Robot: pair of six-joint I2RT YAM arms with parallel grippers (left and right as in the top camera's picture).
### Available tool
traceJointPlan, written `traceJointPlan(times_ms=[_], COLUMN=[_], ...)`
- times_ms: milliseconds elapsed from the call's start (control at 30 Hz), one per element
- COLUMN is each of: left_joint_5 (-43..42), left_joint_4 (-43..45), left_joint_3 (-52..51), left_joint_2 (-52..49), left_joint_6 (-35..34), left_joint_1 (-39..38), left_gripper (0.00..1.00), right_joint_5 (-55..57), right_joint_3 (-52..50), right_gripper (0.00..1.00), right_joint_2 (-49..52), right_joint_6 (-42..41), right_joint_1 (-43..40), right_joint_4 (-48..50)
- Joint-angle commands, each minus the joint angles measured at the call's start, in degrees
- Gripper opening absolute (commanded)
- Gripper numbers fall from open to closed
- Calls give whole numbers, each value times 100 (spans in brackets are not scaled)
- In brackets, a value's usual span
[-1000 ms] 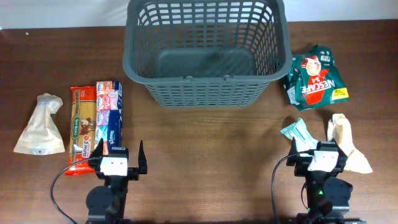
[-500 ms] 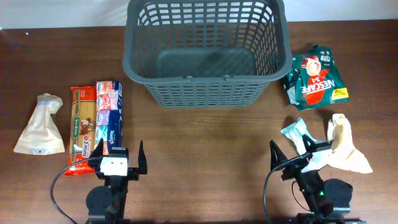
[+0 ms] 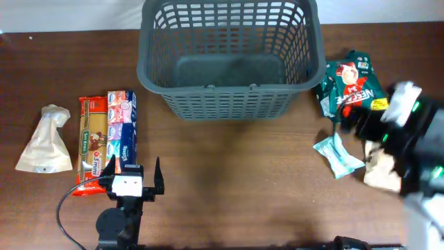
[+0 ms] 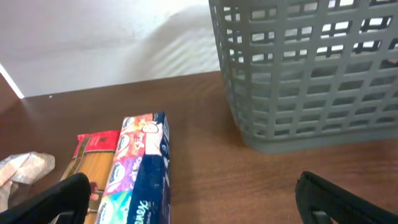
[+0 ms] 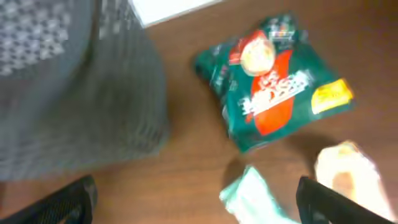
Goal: Pack container
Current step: 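Reach the right gripper to the green Nescafe pouch and grasp it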
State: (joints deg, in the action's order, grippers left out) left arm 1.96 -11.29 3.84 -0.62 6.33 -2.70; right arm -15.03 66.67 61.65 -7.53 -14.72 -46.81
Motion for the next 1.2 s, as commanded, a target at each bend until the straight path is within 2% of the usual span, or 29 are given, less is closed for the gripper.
traceJointPlan(times_ms=[0,100,233,400,600,867,1167], left_joint_5=[39,39,39,39,39,39,39], left_joint_4=[-7,-7,-7,-7,-7,-7,-7], left_joint_3=[-37,-37,-37,-37,-37,-37,-37], left_joint_2=[33,33,33,33,33,33,33], left_joint_6=[-48,-48,-48,-46,-48,-48,-48], left_joint_1=[24,26,26,24,24,24,24], left_gripper=[99,99,99,99,99,99,99], right_joint_5=[63,-4,-149,-13,391,1493,1875], right_joint_3=[1189,1731,2227,2494,2511,2511,2511], right_gripper=[99,99,99,99,99,99,99], right_joint_2=[885,1513,2437,3729,4811,5320,5989], right_joint_6=[155,175,743,1014,1099,1832,2105], right_joint_1=[-411,-647,-662,-647,-302,293,411], right_joint_4=[-160,-83,-74,-33,208,411,870])
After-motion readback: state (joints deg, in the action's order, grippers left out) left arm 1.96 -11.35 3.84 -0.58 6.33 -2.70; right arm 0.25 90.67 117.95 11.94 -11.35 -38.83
